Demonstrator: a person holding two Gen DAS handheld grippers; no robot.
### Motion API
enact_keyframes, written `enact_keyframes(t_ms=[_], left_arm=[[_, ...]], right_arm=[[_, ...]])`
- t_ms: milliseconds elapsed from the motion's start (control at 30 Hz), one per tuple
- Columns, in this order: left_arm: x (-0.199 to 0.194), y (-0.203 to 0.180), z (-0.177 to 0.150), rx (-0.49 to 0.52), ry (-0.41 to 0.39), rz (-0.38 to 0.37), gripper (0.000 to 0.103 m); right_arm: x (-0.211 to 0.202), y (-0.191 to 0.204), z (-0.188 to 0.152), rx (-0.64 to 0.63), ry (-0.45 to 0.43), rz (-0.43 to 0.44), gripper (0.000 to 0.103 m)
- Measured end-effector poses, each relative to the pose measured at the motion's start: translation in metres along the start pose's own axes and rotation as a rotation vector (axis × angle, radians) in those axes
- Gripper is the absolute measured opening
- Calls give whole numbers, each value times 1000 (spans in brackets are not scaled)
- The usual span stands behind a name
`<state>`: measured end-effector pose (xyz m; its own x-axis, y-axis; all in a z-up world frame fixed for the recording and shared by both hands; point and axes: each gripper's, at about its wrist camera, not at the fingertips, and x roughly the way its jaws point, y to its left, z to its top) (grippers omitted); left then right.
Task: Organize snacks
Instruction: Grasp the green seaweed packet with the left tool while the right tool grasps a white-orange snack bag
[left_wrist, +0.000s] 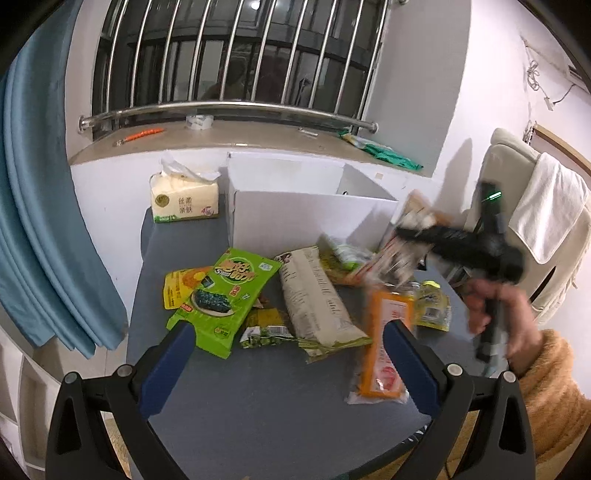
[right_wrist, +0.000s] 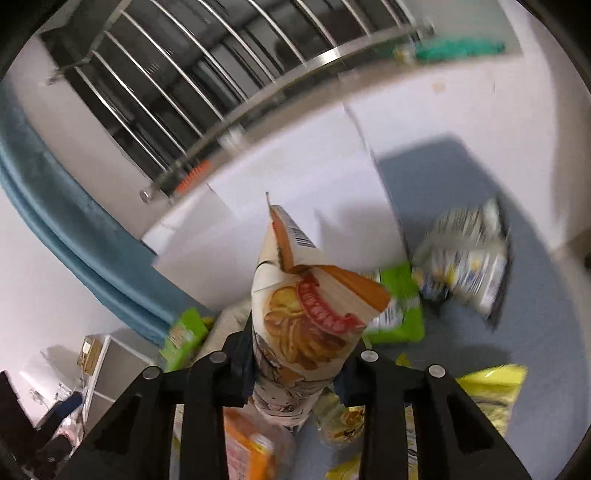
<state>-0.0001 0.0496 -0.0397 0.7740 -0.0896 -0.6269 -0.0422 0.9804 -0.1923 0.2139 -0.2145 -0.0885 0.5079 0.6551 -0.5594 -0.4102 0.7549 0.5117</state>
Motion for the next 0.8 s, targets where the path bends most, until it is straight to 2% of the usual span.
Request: enact_keyframes(t_ms=[133, 233, 367, 533, 667, 700, 733, 800], left_arm=[[27, 11, 6, 16, 42, 16, 103], [52, 20, 14, 50, 77, 37, 103], [92, 34, 22, 94, 150, 74, 103], [138, 53, 27, 119, 240, 100, 102], [160, 64, 24, 94, 299, 89, 92], [164, 65, 24, 93, 310, 106, 82], [167, 64, 24, 108, 314, 137, 77], [163, 60, 24, 118, 300, 114, 65]], right_arm=[[-45, 22, 18, -83, -114, -16, 35], [-74, 34, 24, -106, -165, 25, 35], [-101, 52, 20, -163, -211, 32, 35], [-117, 58, 9, -165, -222, 64, 35], [-124, 55, 1, -150, -219, 73, 35], [-125, 54, -2, -149, -216, 68, 35], [-126, 52, -2, -146, -215, 66, 35], [-127, 50, -6, -142, -211, 63, 35]])
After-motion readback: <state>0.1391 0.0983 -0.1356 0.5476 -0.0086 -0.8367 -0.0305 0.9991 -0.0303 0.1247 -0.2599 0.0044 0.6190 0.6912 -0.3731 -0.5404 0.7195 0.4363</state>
